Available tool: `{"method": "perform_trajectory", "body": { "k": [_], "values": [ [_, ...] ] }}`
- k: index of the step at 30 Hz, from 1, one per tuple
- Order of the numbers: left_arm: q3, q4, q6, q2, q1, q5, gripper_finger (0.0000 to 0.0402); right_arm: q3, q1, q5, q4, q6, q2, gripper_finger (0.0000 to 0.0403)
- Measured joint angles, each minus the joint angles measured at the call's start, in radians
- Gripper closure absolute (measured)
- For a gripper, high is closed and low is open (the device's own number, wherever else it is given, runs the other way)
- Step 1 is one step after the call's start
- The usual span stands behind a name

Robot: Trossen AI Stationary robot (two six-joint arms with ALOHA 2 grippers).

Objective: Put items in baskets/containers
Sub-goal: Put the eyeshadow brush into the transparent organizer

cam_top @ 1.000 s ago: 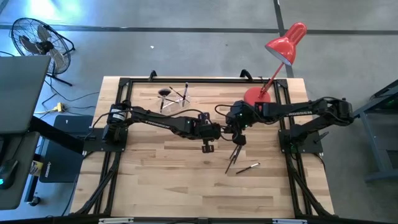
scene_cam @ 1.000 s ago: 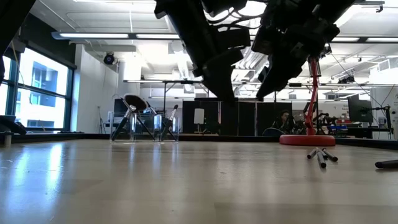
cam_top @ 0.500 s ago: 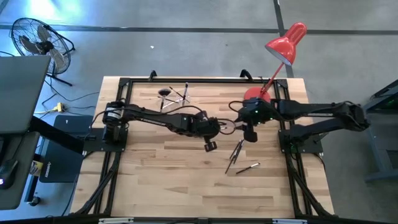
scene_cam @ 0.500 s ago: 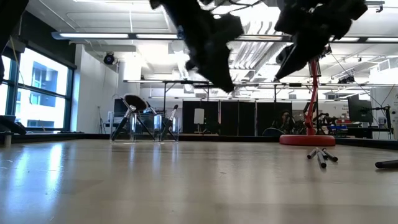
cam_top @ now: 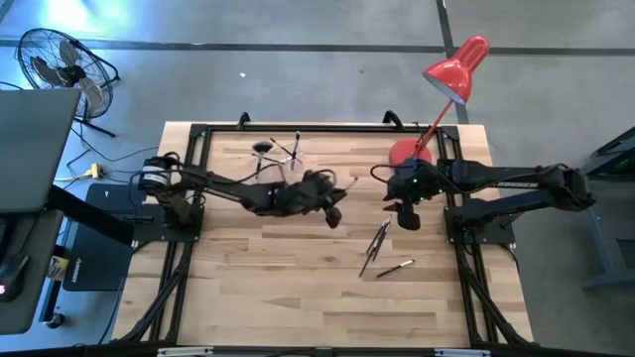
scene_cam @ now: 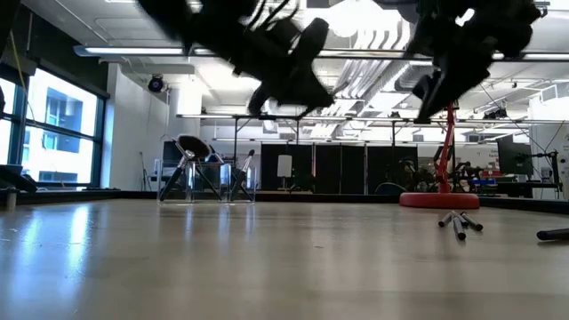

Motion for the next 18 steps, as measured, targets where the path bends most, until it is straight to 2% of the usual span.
{"method": "perform_trajectory", "body": {
  "k": [5, 11, 14, 18],
  "values": [
    [-0.197, 0.445, -0.011, -0.027, -0.015, -0.071, 0.0380, -0.124, 0.000, -0.035, 0.111, 0.083, -0.006, 0.0273],
    [-0.389, 0.822, 0.053, -0.023, 0.031, -0.125, 0.0380, -0.248, 0.000, -0.077, 0.385, 0.262, -0.009, 0.0274],
    [-0.487, 0.971, 0.050, -0.018, 0.092, -0.097, 0.0380, -0.287, 0.000, -0.032, 0.560, 0.341, -0.011, 0.0274],
    [-0.588, 1.155, 0.050, -0.023, 0.191, -0.028, 0.0380, -0.299, 0.000, 0.113, 0.681, 0.354, -0.009, 0.0274]
  ]
}}
